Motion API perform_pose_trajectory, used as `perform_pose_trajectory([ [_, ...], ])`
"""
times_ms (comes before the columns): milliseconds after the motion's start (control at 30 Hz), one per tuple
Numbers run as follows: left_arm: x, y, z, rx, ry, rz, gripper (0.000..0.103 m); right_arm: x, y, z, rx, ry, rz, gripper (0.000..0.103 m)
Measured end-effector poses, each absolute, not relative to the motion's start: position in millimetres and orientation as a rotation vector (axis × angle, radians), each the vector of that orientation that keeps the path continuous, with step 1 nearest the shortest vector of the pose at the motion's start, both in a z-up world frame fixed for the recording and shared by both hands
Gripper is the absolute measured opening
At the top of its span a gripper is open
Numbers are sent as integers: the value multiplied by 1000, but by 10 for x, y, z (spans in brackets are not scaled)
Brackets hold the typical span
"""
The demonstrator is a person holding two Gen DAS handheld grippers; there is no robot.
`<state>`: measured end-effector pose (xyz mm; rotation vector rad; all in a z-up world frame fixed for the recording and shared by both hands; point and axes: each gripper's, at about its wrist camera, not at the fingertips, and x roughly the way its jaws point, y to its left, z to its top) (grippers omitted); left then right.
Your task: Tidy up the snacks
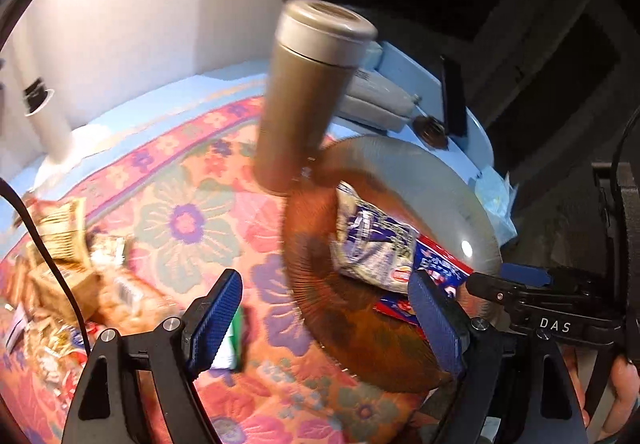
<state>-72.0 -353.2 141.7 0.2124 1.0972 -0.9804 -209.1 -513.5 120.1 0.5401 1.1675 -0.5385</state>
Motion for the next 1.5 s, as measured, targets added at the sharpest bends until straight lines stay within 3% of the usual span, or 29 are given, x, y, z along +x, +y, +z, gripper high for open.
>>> perform_pose_trajectory([
  [467,-213,-2143,1777,239,917,-598,83,-1540,-4256,1331,390,1157,-332,64],
  [833,138,-876,1674,-9,1019,-403,83,-1164,-3563,1377,317,1150,-158,64],
  [1500,-47,-1383,586,-351,1367,-477,83,-112,-3278,919,14,1313,147,64],
])
